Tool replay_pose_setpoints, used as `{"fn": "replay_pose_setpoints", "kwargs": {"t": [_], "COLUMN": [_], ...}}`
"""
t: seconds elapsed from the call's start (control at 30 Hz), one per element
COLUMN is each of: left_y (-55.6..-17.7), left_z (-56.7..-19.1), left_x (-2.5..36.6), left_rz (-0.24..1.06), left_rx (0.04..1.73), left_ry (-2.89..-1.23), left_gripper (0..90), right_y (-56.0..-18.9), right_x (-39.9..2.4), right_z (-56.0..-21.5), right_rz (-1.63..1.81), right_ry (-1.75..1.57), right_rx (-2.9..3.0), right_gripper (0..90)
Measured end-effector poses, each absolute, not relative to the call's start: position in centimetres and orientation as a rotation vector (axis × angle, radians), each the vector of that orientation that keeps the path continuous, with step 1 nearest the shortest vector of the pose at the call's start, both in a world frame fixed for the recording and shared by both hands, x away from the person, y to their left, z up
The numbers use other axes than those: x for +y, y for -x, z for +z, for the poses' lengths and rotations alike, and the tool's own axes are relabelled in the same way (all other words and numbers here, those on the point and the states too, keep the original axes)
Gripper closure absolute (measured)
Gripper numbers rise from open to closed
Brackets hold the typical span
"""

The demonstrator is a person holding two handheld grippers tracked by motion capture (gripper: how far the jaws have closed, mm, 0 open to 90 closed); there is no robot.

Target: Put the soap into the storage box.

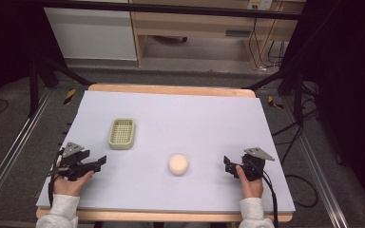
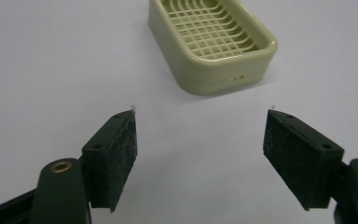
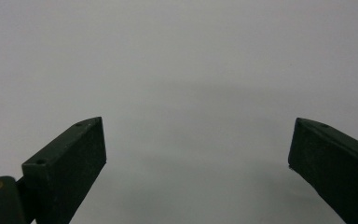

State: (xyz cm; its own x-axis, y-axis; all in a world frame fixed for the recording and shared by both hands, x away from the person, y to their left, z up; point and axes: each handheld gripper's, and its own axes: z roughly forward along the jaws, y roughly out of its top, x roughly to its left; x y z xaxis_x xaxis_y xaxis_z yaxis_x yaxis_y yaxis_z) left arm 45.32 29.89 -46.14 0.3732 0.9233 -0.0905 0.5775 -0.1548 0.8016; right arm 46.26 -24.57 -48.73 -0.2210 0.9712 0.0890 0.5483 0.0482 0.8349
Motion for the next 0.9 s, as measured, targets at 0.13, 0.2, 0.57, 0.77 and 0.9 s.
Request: {"fn": "replay_pose_setpoints", "kwargs": {"t": [0.13, 0.2, 0.57, 0.77, 0.9], "left_y": [-45.3, -45.2, -44.6, -44.5, -44.3], "left_z": [-45.9, -45.8, -45.5, -45.6, -45.6], "left_x": [29.2, 28.7, 27.3, 26.5, 25.7], "left_rz": [0.55, 0.548, 0.551, 0.556, 0.554], "left_rx": [1.282, 1.268, 1.223, 1.191, 1.155], "left_ry": [-1.867, -1.875, -1.896, -1.916, -1.938], "left_gripper": [27.5, 28.1, 29.5, 29.5, 28.7], "right_y": [-46.2, -46.1, -45.7, -45.8, -45.9], "right_x": [-24.4, -24.3, -24.1, -24.2, -24.2], "right_z": [-48.7, -48.7, -48.6, -48.7, -48.7], "right_rz": [1.067, 1.066, 1.073, 1.068, 1.069], "right_ry": [-1.491, -1.477, -1.439, -1.444, -1.453], "right_rx": [1.837, 1.837, 1.824, 1.823, 1.827], "right_gripper": [4.5, 4.5, 4.4, 4.3, 4.4]}}
